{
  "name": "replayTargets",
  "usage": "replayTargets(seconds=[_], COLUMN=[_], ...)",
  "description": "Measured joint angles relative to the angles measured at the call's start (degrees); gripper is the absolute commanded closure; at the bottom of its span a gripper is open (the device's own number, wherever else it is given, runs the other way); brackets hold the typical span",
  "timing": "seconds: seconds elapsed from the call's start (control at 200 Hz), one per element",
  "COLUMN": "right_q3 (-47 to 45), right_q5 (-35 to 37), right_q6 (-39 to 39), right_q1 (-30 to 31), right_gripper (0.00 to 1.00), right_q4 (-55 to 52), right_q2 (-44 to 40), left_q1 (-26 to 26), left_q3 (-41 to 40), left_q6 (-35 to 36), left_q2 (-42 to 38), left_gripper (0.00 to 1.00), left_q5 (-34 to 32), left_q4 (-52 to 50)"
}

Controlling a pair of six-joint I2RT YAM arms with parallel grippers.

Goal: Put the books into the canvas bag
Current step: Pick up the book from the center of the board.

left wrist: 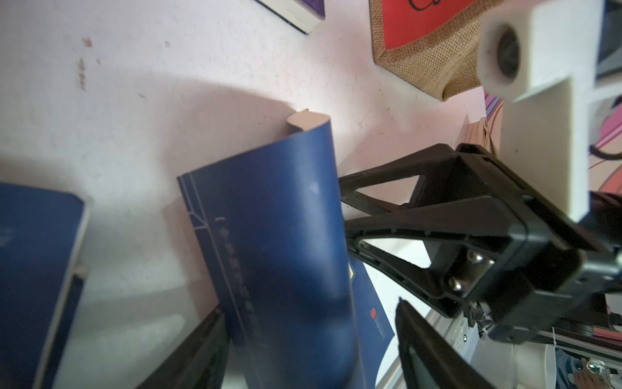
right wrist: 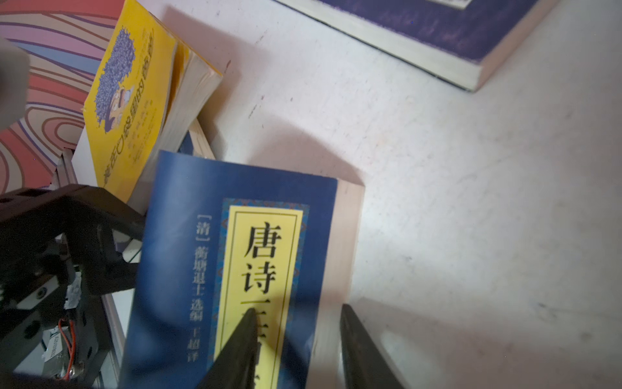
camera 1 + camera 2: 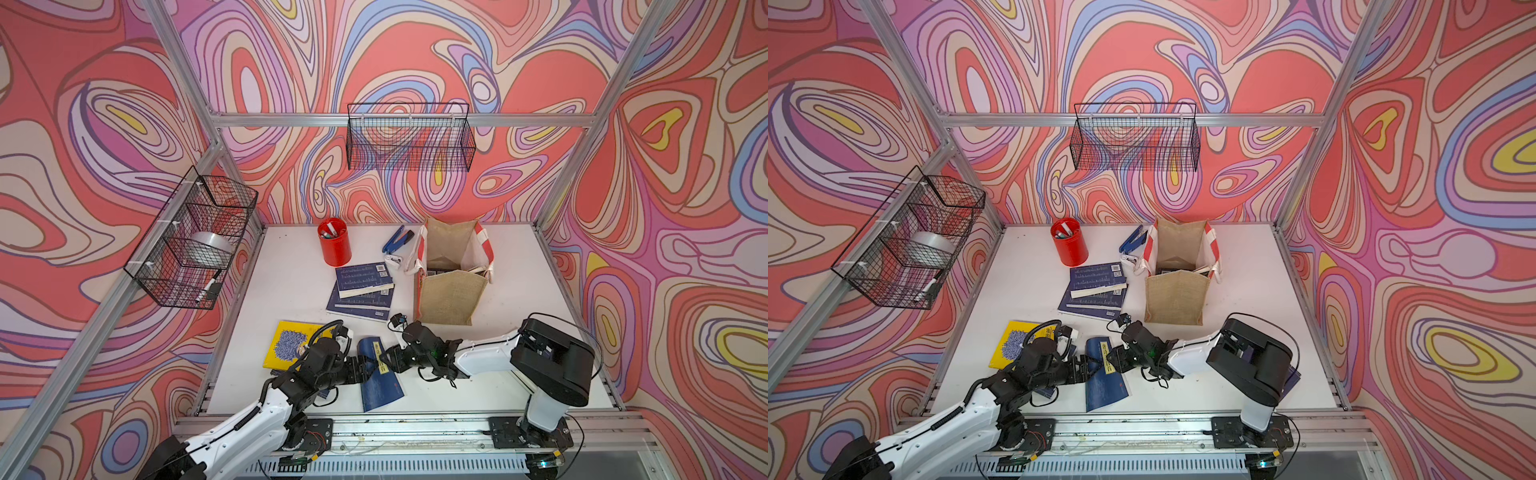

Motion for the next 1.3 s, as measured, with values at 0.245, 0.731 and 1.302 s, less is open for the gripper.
replayTargets(seconds=[0.245, 0.731, 1.302], right_q3=[0.2, 0.5, 0.8], right_q5=[-0.1, -0.5, -1.9], right_q6=[-0.5, -1.7, -4.5], right_q1=[-0.1, -0.9, -1.3], right_gripper=[0.60, 0.60, 0.60], right_q4=[1.0, 3.0, 4.3], right_q2=[0.8, 1.9, 2.7], left_q1=[0.0, 1.9, 3.4], left_q3=[-0.6, -2.1, -3.5], left_q6=[-0.9, -3.3, -4.0], left_q2=[1.7, 3.7, 5.7], left_gripper=[0.11, 0.09, 0.82], left_q5=[1.7, 1.3, -0.9], left_q4=[2.2, 9.1, 12.4])
